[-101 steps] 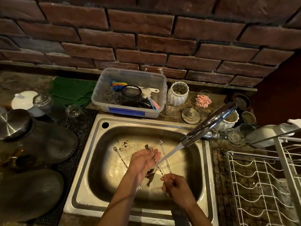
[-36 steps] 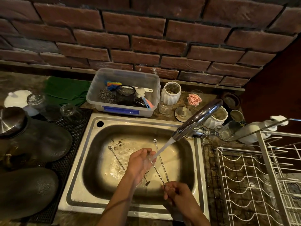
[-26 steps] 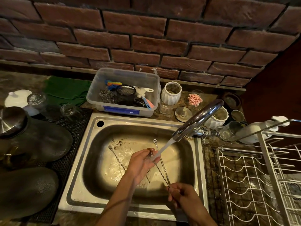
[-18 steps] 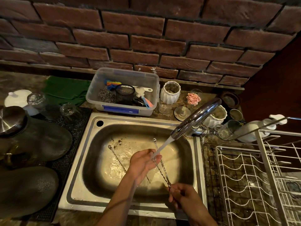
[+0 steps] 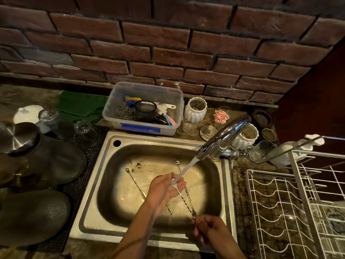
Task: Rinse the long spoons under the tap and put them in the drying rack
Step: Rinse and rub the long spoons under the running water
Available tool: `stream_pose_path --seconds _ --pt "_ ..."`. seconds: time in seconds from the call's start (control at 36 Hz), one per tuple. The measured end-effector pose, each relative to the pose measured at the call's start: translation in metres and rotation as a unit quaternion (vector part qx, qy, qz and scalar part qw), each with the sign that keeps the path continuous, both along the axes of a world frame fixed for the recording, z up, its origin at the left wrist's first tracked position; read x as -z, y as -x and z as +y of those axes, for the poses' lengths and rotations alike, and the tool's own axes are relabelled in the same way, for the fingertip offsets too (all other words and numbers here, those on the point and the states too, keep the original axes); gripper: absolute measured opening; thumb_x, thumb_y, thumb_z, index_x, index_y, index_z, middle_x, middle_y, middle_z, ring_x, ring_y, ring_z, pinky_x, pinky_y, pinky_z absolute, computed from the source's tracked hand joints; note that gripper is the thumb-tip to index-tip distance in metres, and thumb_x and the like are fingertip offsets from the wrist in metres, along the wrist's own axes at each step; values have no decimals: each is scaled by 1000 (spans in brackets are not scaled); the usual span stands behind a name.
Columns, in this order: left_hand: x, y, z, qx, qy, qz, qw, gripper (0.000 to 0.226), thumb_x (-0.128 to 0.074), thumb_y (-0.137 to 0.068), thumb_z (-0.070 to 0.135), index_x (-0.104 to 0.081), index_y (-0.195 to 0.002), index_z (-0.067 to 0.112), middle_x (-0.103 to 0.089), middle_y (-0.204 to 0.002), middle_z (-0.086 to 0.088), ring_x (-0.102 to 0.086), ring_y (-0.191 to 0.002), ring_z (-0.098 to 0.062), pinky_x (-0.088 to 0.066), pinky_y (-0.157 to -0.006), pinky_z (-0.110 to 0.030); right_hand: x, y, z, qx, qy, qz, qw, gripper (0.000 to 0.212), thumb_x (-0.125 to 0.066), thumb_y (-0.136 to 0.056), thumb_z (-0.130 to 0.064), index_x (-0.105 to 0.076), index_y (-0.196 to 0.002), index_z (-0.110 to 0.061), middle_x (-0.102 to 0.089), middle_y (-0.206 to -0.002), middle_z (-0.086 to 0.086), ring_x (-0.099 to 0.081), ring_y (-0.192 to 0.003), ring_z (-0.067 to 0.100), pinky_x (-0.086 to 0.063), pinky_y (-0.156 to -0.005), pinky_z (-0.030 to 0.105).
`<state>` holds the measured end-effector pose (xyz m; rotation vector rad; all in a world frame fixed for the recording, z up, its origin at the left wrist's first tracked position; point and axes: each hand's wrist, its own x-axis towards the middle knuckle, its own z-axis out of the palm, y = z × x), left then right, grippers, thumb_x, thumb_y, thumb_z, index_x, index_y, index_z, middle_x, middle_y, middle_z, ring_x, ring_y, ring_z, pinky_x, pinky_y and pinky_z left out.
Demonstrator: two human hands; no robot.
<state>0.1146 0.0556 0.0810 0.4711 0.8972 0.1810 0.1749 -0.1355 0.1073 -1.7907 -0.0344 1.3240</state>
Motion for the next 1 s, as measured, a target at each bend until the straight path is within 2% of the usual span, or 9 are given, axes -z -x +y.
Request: stream_pose_path --seconds 0.11,0.28,0.36,0.5,0.64,0.78,0.89,0.94,1.0 --pt "-2 0 0 3 -1 4 1000 35 -47 -104 18 -62 -110 -14 -69 -112 -33 -69 -103 -44 -60 -87 -45 -3 0 0 7 1 8 1000 23 -49 -99 -4 -69 -89 0 -65 -60 11 -47 -40 15 -36 -38 19" --pt "-8 1 0 20 -9 5 1000 24 -57 -95 0 -62 -115 -14 -67 -116 -34 -68 -106 -44 -61 -87 -43 -11 3 4 12 -4 1 1000 19 -50 -98 -1 -65 -87 4 -64 -58 11 -49 -39 13 -36 -35 19" --pt "-8 3 0 29 -4 6 1000 22 -53 -98 1 -63 -113 -12 -68 -116 -32 -70 -105 -41 -59 -90 -43 -14 5 7 29 -7 -5 1000 19 -48 -97 3 -61 -83 5 -61 -57 14 -50 -38 15 -36 -34 20" --pt "-7 4 2 20 24 3 999 25 -45 -104 9 -60 -111 -10 -67 -117 -33 -68 -106 -44 -58 -92 -49 -11 6 5 -1 30 -72 997 19 -52 -96 2 -64 -81 1 -66 -59 12 -55 -45 20 -44 -42 25" --pt "-9 2 4 32 38 -6 999 21 -49 -98 1 -60 -110 -12 -63 -120 -39 -63 -114 -49 -57 -90 -54 -4 2 -1 -67 108 -185 974 17 -69 -85 -12 -70 -71 -22 -75 -67 6 -70 -62 19 -58 -64 32" --pt "-6 1 5 25 53 -14 998 22 -49 -99 -1 -62 -111 -14 -63 -120 -38 -63 -113 -49 -56 -91 -54 -1 2 -3 -68 135 -216 964 15 -74 -82 -21 -71 -71 -30 -74 -62 -8 -68 -53 2 -53 -53 14" --pt "-5 -2 4 21 56 -27 998 23 -60 -89 -1 -67 -108 -12 -66 -118 -33 -66 -111 -47 -57 -91 -51 5 1 0 -47 123 -202 971 18 -72 -84 -14 -69 -70 -24 -73 -60 -1 -68 -55 13 -56 -56 24" --pt "-5 -3 3 20 61 -35 997 21 -57 -92 -4 -67 -109 -11 -66 -120 -32 -67 -110 -45 -58 -91 -49 7 2 2 -28 105 -183 977 15 -70 -86 -9 -70 -74 -19 -74 -64 5 -69 -57 17 -57 -60 31" --pt "-4 -4 3 27 61 -41 997 19 -53 -95 -5 -67 -107 -8 -66 -121 -31 -68 -108 -43 -58 -91 -48 9 3 6 -14 84 -174 981 15 -66 -88 -7 -70 -76 -15 -74 -65 7 -68 -54 16 -56 -57 29"
